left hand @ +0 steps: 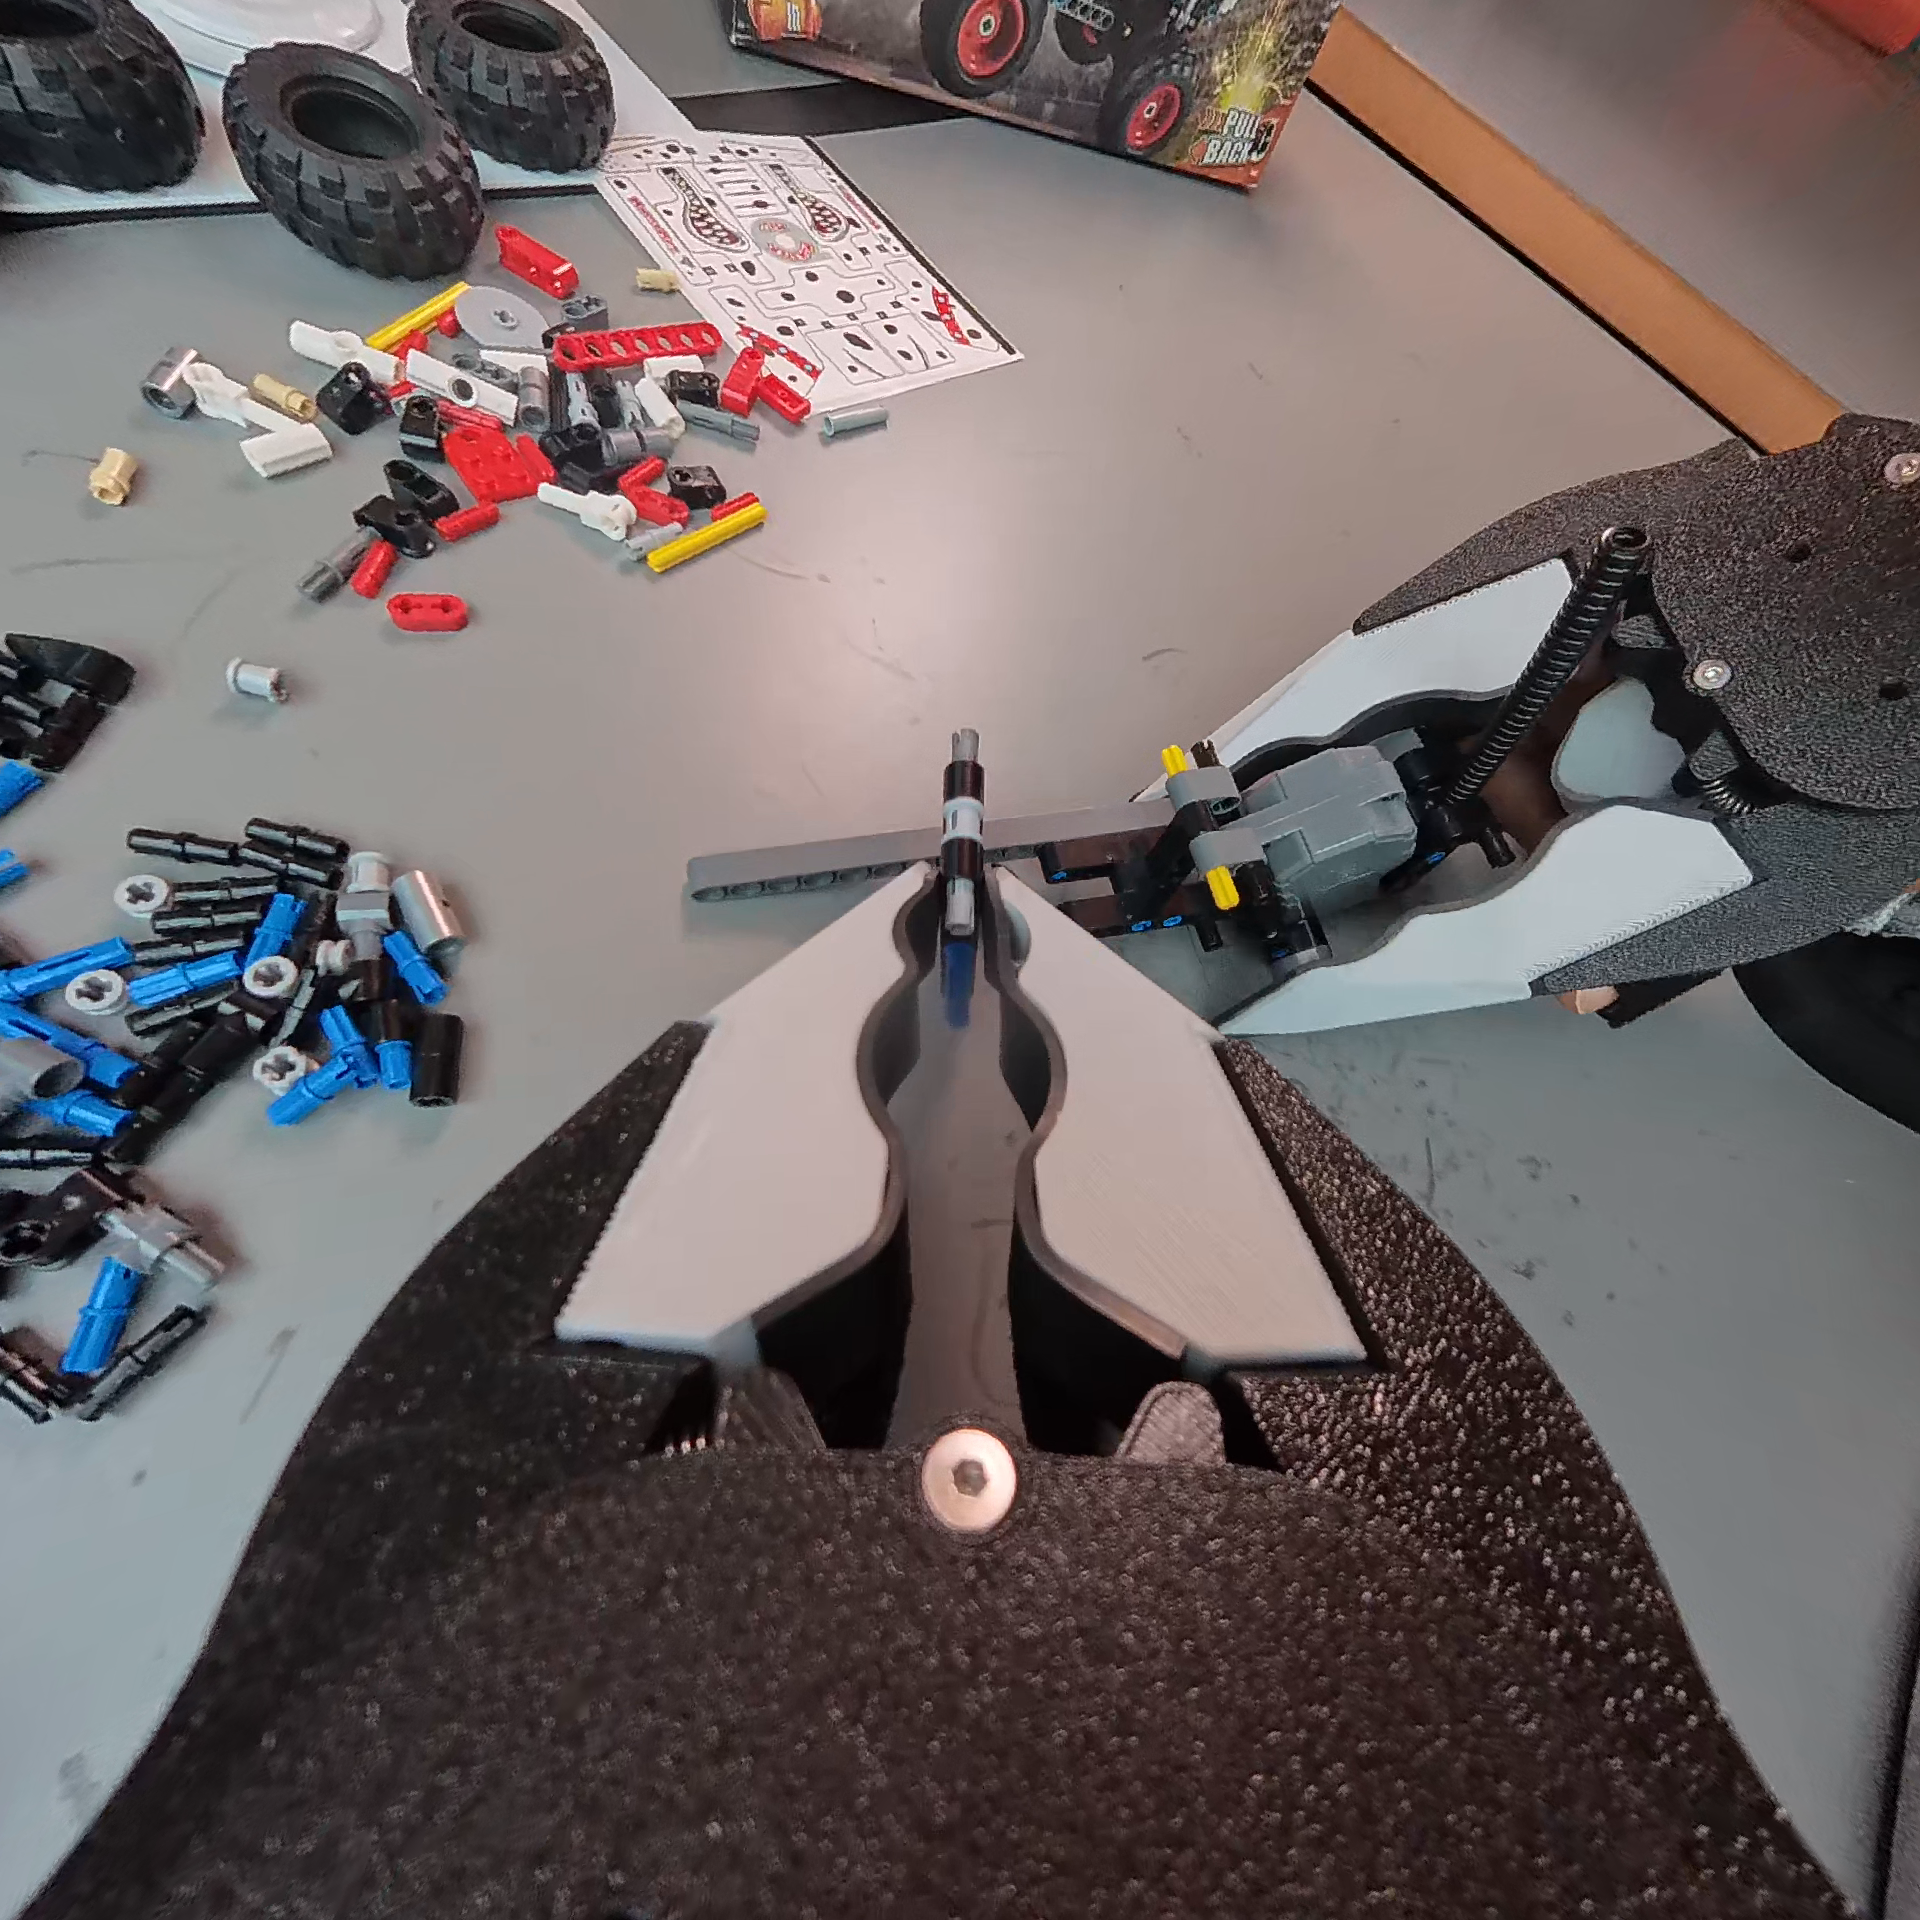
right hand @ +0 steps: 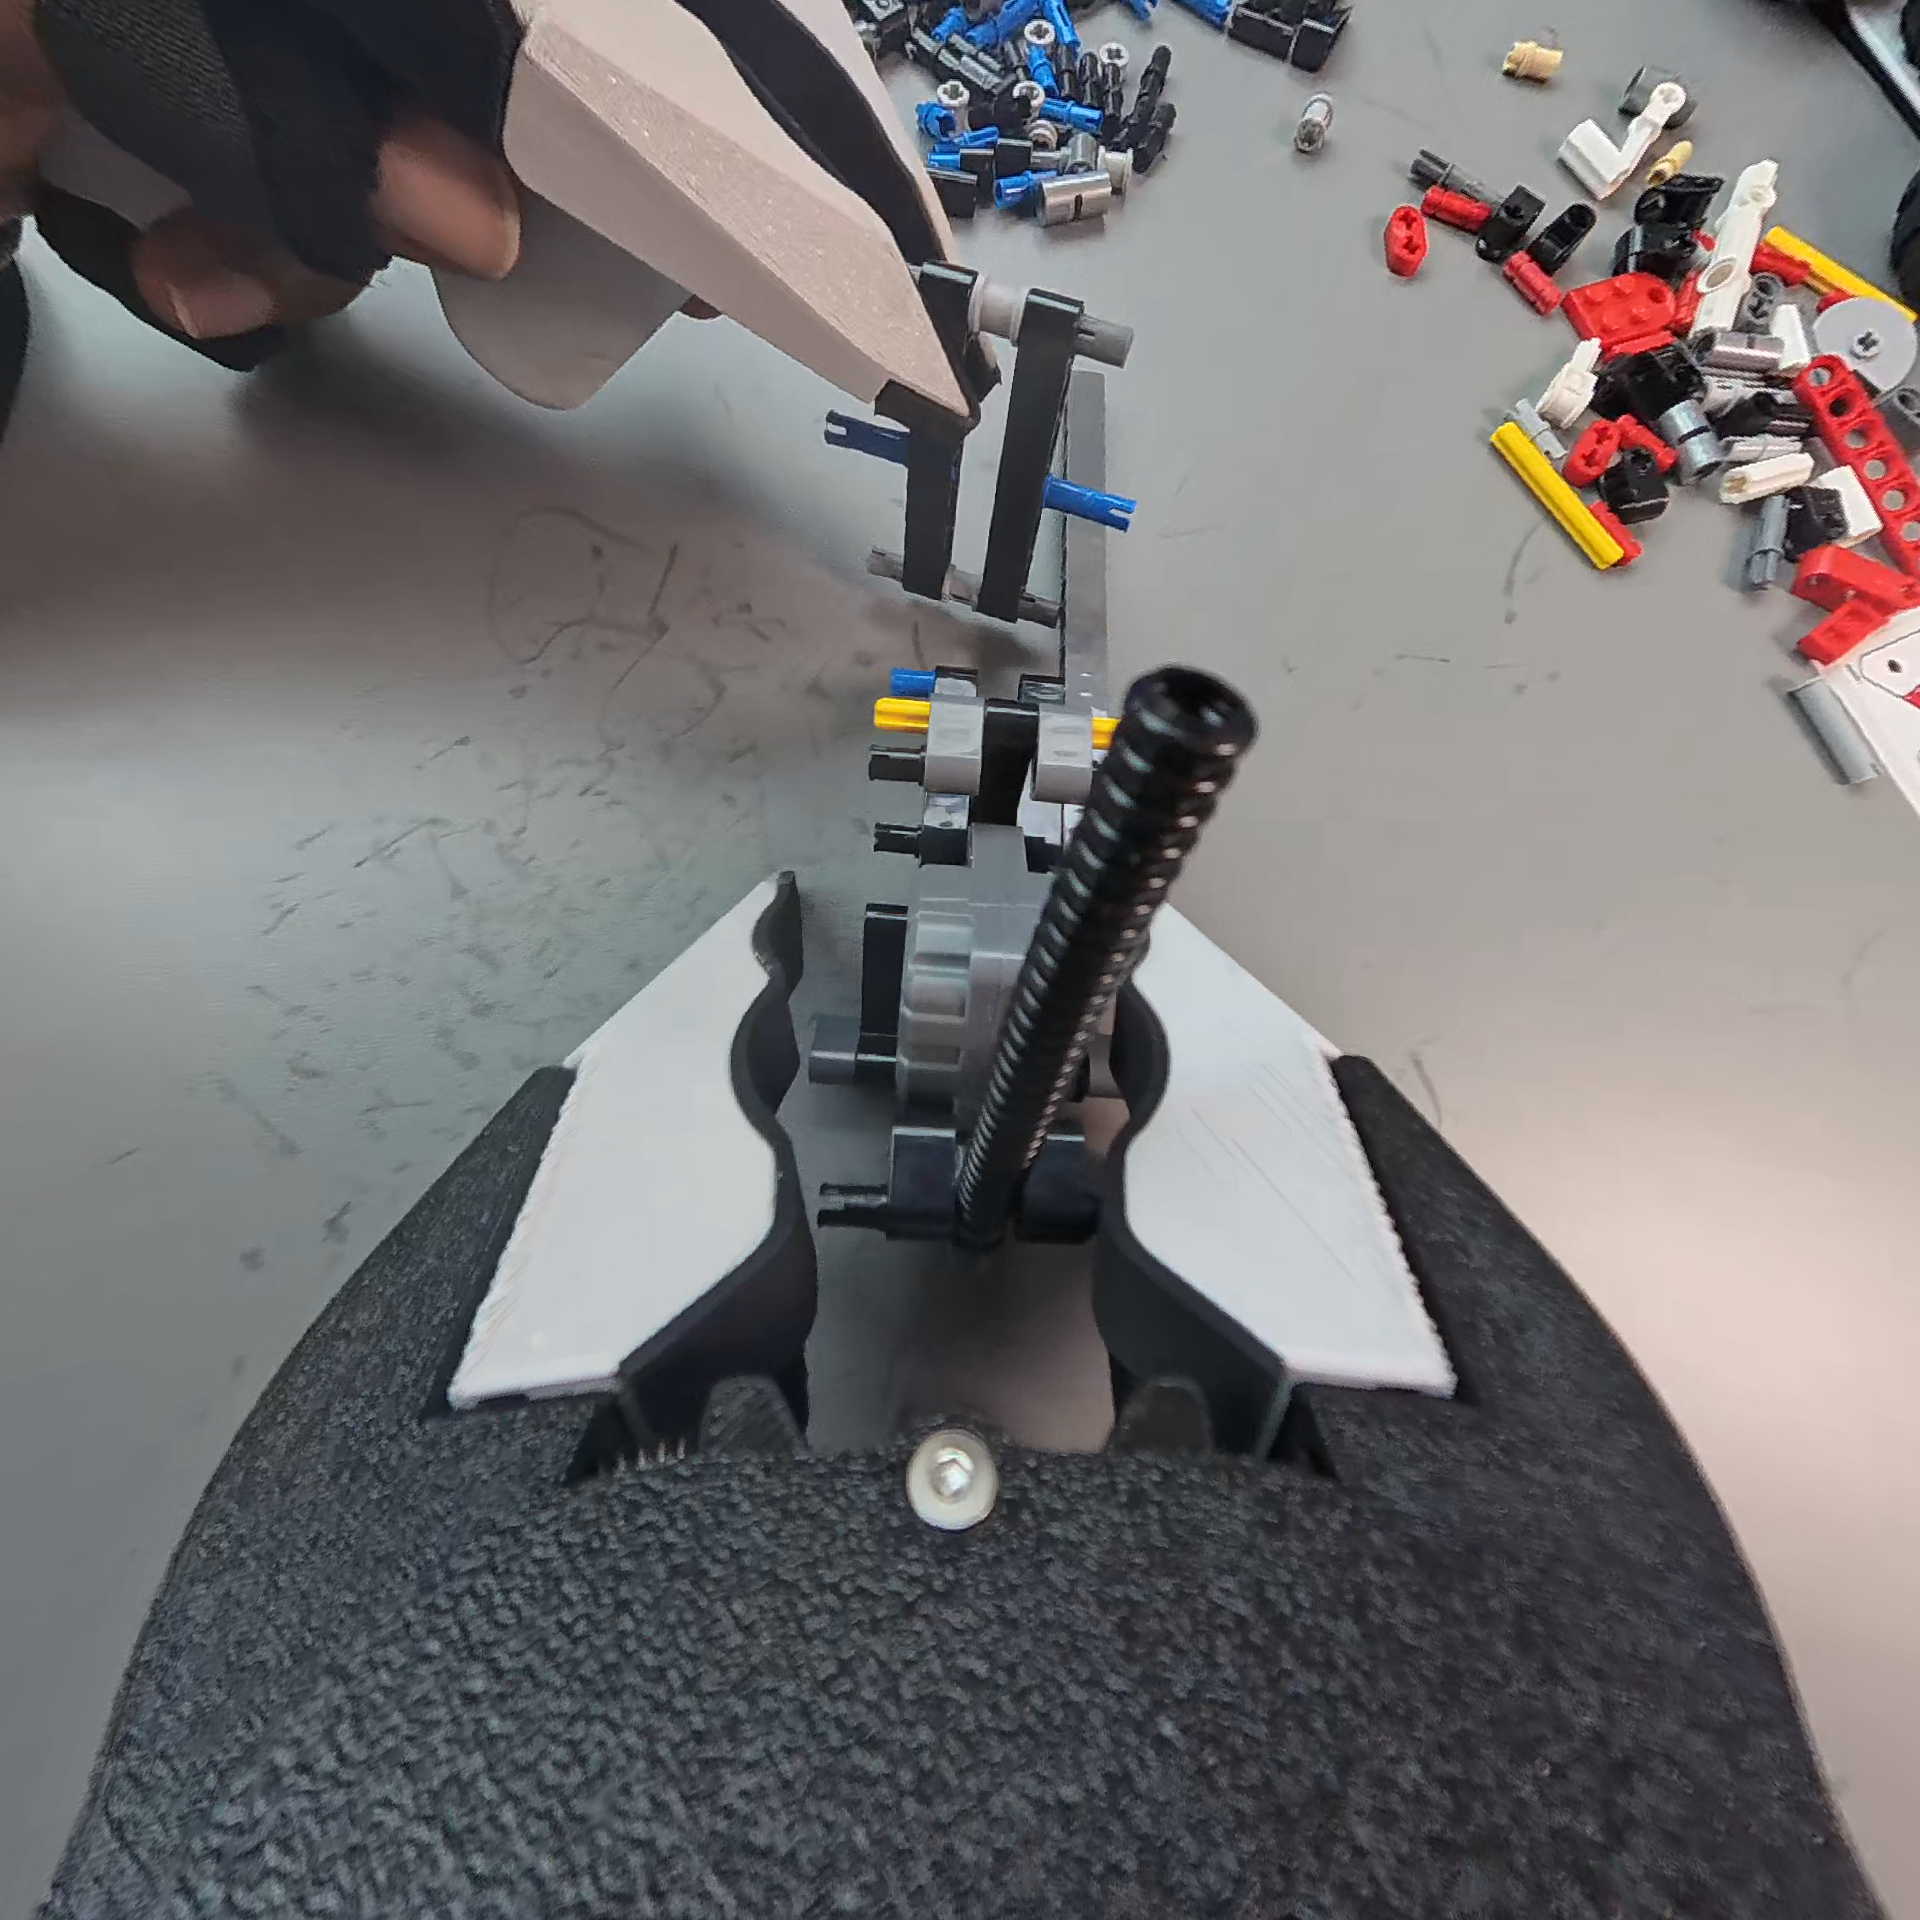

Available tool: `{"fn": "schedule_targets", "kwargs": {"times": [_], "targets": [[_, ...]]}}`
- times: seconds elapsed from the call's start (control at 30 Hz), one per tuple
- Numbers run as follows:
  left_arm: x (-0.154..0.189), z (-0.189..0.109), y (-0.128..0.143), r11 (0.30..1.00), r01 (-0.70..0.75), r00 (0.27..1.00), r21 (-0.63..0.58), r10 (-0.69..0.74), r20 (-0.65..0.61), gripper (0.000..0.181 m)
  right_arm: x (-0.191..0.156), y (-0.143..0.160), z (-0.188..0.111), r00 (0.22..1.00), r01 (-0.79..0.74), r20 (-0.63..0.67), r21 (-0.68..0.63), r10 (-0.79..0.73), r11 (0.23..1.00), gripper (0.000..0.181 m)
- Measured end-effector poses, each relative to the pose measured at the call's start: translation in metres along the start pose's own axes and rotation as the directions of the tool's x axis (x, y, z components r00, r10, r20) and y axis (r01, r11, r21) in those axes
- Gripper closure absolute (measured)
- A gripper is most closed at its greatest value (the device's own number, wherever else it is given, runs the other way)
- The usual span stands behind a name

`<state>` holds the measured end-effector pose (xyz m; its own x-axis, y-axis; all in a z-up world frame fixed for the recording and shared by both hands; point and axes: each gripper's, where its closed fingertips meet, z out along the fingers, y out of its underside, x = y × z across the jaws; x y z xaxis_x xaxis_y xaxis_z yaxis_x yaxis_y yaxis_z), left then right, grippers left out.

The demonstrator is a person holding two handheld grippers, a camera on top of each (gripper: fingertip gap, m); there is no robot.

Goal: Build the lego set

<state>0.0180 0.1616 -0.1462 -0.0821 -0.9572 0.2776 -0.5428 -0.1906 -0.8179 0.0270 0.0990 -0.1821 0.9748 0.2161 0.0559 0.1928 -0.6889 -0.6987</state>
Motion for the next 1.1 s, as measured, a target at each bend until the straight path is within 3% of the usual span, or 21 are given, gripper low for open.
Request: {"fn": "schedule_targets", "kwargs": {"times": [0.23, 0.47, 0.63, 0.77, 1.1], "targets": [[0.002, 0.001, 0.002, 1.000, -0.016, 1.000, -0.007, 0.016, 0.000, 0.174, -0.008, -0.010, -0.012, 0.996, -0.008, 0.092, 0.069, 0.002, 0.998, 0.103], [0.003, 0.002, 0.004, 0.999, -0.029, 1.000, -0.014, 0.029, 0.002, 0.174, 0.005, -0.014, -0.023, 0.997, -0.016, 0.072, 0.114, 0.008, 0.993, 0.097], [0.004, 0.003, 0.005, 0.999, -0.032, 0.999, -0.023, 0.032, 0.001, 0.174, -0.002, -0.001, -0.010, 0.997, 0.015, 0.075, 0.041, -0.018, 0.999, 0.097], [0.006, 0.006, 0.014, 0.995, -0.073, 0.997, -0.068, 0.073, 0.001, 0.171, -0.002, 0.000, -0.008, 0.997, 0.010, 0.070, 0.035, -0.012, 0.999, 0.113], [0.009, 0.016, 0.025, 0.981, -0.123, 0.992, -0.147, 0.124, 0.001, 0.170, -0.003, 0.002, -0.002, 0.997, 0.060, 0.037, 0.022, -0.060, 0.998, 0.120]]}}
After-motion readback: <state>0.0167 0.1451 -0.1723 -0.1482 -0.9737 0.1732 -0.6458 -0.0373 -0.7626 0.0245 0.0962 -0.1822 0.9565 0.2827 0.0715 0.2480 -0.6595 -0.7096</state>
